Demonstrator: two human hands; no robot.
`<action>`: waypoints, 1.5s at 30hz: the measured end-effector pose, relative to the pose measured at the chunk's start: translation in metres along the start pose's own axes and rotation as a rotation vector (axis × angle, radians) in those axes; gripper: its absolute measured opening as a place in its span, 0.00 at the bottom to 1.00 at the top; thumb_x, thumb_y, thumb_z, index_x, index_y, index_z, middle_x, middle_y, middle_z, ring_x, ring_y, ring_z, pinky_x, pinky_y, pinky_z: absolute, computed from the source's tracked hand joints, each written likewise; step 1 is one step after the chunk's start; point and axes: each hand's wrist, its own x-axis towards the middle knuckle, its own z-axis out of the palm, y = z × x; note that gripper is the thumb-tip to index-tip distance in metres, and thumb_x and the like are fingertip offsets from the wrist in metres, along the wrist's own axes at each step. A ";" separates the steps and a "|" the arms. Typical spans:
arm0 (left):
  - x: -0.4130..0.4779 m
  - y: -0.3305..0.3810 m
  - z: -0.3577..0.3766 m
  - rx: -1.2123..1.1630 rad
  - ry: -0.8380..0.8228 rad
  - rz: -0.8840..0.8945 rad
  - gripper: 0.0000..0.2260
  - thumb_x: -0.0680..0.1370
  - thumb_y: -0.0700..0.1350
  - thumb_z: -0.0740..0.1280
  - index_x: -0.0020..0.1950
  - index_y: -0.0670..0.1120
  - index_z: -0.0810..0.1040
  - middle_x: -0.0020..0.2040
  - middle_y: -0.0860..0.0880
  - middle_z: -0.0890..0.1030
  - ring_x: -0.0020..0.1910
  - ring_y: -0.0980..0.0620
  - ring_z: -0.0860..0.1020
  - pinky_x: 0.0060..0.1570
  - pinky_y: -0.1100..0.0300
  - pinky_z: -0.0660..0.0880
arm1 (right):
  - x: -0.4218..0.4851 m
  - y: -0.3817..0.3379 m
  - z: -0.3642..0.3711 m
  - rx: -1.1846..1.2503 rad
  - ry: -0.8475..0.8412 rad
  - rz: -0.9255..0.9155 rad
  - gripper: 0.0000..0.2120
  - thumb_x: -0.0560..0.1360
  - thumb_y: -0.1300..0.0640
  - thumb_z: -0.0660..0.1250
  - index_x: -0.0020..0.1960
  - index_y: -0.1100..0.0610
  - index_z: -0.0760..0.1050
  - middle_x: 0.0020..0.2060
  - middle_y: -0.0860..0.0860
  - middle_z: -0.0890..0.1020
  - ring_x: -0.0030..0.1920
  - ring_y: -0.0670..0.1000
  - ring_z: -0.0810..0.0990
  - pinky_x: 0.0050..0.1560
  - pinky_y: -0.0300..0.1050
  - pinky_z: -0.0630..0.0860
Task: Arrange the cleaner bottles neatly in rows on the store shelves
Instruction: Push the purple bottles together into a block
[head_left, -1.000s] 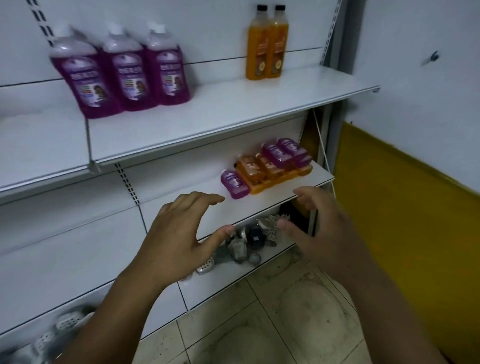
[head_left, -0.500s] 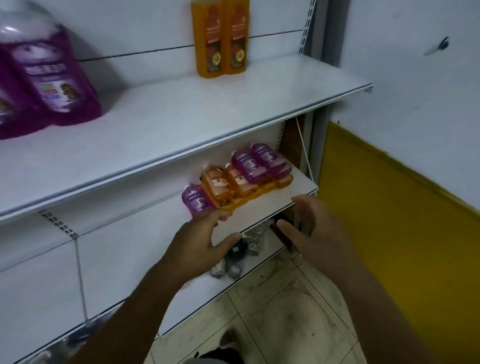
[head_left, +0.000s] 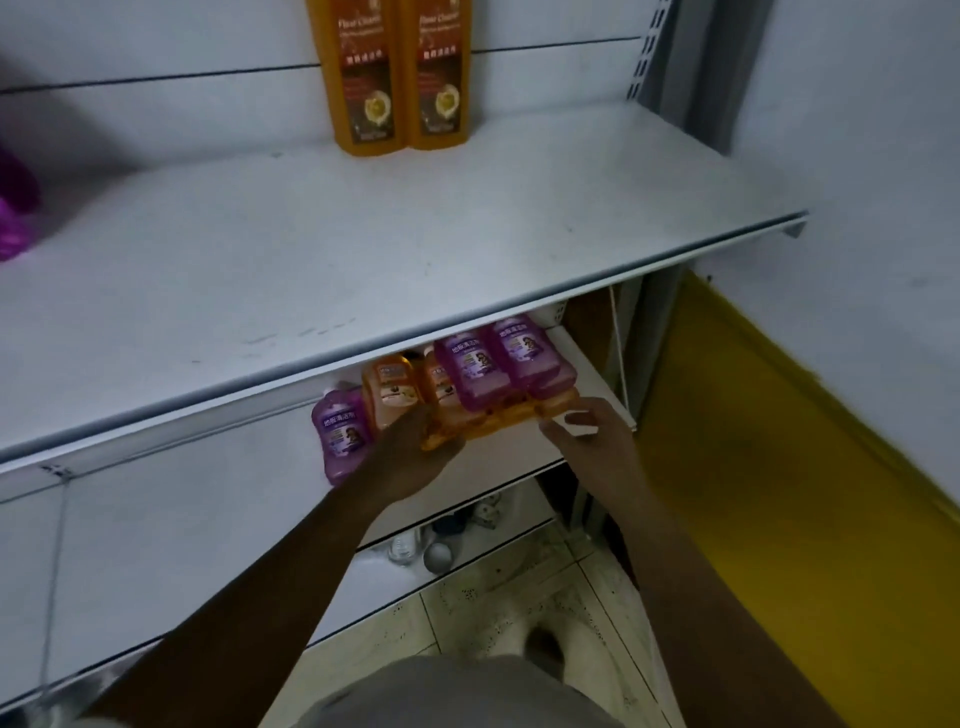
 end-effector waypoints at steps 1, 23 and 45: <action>0.013 -0.002 0.006 -0.053 -0.004 -0.012 0.24 0.79 0.63 0.72 0.72 0.58 0.74 0.65 0.56 0.81 0.62 0.53 0.80 0.62 0.49 0.79 | 0.018 0.002 0.000 -0.002 0.000 -0.014 0.15 0.75 0.50 0.78 0.58 0.49 0.76 0.54 0.46 0.80 0.55 0.46 0.81 0.48 0.35 0.74; 0.082 0.050 0.064 -0.914 0.592 -0.463 0.34 0.73 0.39 0.81 0.76 0.40 0.71 0.62 0.42 0.82 0.57 0.38 0.84 0.58 0.38 0.82 | 0.153 0.039 0.025 0.559 -0.234 0.387 0.29 0.69 0.57 0.83 0.68 0.53 0.79 0.56 0.54 0.87 0.52 0.54 0.87 0.42 0.47 0.84; -0.163 0.033 0.051 -1.316 0.503 -0.213 0.36 0.66 0.34 0.77 0.73 0.34 0.71 0.62 0.33 0.78 0.63 0.34 0.77 0.70 0.34 0.69 | 0.030 -0.026 -0.018 0.562 -1.099 0.210 0.22 0.68 0.74 0.70 0.60 0.59 0.78 0.49 0.55 0.89 0.50 0.55 0.88 0.45 0.47 0.85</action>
